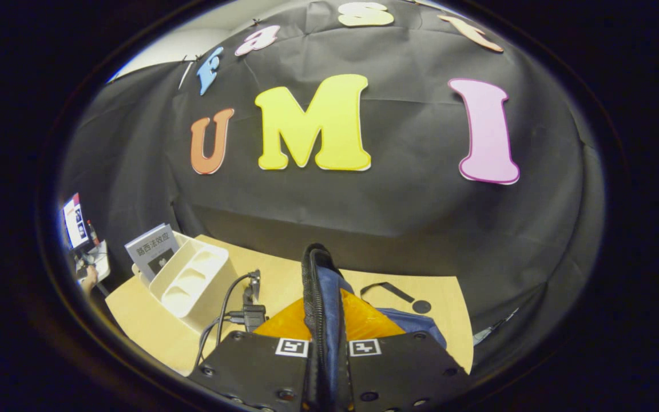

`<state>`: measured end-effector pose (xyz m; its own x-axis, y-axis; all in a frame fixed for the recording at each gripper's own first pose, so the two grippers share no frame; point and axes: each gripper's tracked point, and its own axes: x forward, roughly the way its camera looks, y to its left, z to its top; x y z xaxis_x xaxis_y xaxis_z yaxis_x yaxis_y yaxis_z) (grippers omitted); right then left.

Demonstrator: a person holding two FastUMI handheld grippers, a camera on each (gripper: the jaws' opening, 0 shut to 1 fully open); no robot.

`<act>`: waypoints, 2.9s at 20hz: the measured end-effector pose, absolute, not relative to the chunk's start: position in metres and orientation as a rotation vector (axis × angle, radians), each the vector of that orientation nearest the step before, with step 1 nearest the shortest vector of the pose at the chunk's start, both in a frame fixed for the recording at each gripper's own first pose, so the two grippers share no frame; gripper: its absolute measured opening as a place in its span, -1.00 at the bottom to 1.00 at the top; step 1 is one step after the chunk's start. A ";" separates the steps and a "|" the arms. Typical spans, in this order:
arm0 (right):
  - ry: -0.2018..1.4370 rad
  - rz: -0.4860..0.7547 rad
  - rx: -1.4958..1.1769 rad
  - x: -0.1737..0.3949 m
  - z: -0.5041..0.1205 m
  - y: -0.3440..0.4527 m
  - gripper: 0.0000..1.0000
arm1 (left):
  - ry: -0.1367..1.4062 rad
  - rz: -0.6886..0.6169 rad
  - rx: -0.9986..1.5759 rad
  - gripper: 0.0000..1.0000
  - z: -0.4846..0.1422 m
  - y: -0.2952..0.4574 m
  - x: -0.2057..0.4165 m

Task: Open the schoolbag, grab two books from the bookshelf and put them into the schoolbag.

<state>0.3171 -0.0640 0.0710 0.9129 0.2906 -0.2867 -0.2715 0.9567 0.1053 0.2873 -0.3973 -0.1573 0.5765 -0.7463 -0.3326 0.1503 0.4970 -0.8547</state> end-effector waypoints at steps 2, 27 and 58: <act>0.299 0.273 0.055 0.316 0.068 -0.069 -0.77 | 0.764 -0.569 -0.675 0.47 -0.167 -0.378 0.290; 0.334 0.172 -0.010 0.297 0.022 -0.106 -0.77 | 0.387 -0.256 0.071 0.97 0.019 -0.079 0.218; 0.404 0.279 -0.042 0.264 -0.024 -0.068 -0.78 | 0.867 -0.032 0.099 -0.05 -0.025 0.121 0.306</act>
<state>0.2637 -0.0679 -0.0242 0.8817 0.2599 -0.3938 -0.2767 0.9608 0.0146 0.3059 0.1212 -0.0255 0.6466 0.0120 -0.7628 0.0689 0.9949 0.0740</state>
